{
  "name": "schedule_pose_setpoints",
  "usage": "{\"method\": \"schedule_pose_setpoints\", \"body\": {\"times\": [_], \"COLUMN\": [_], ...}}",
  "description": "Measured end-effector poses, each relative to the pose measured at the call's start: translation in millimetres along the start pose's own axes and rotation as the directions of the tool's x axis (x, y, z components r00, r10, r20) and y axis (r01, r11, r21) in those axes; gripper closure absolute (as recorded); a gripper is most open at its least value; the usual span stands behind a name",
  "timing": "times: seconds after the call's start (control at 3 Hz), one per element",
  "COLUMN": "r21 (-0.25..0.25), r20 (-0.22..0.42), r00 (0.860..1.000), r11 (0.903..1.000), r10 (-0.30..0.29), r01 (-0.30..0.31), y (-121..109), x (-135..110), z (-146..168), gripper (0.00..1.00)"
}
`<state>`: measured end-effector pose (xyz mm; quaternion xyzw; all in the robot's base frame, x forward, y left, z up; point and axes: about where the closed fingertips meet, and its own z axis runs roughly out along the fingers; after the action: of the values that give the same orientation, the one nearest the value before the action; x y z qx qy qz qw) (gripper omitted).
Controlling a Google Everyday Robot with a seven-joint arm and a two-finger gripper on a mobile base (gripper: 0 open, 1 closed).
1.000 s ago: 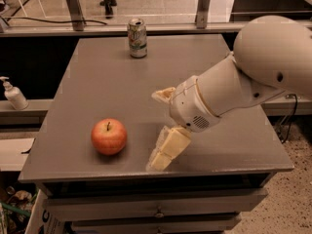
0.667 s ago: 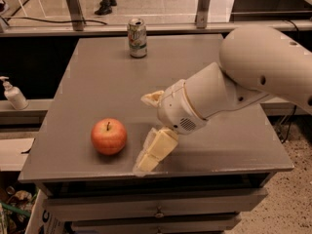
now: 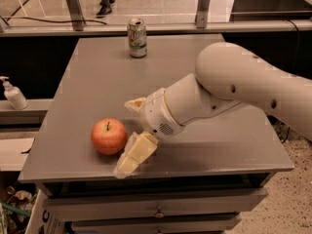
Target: Move apple near 7up can
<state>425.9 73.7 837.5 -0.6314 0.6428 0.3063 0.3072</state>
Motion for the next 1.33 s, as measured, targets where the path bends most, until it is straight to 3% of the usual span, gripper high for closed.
{"method": "schedule_pose_setpoints", "body": {"times": [0.67, 1.33], "r21": [-0.018, 0.029], "r20": [0.044, 0.073], "r00": [0.999, 0.997], "r11": [0.9998, 0.9995], "r10": [-0.009, 0.007], "r01": [0.01, -0.009], "y": [-8, -25], "x": [-13, -15], "z": [19, 4], "gripper": [0.42, 0.88]}}
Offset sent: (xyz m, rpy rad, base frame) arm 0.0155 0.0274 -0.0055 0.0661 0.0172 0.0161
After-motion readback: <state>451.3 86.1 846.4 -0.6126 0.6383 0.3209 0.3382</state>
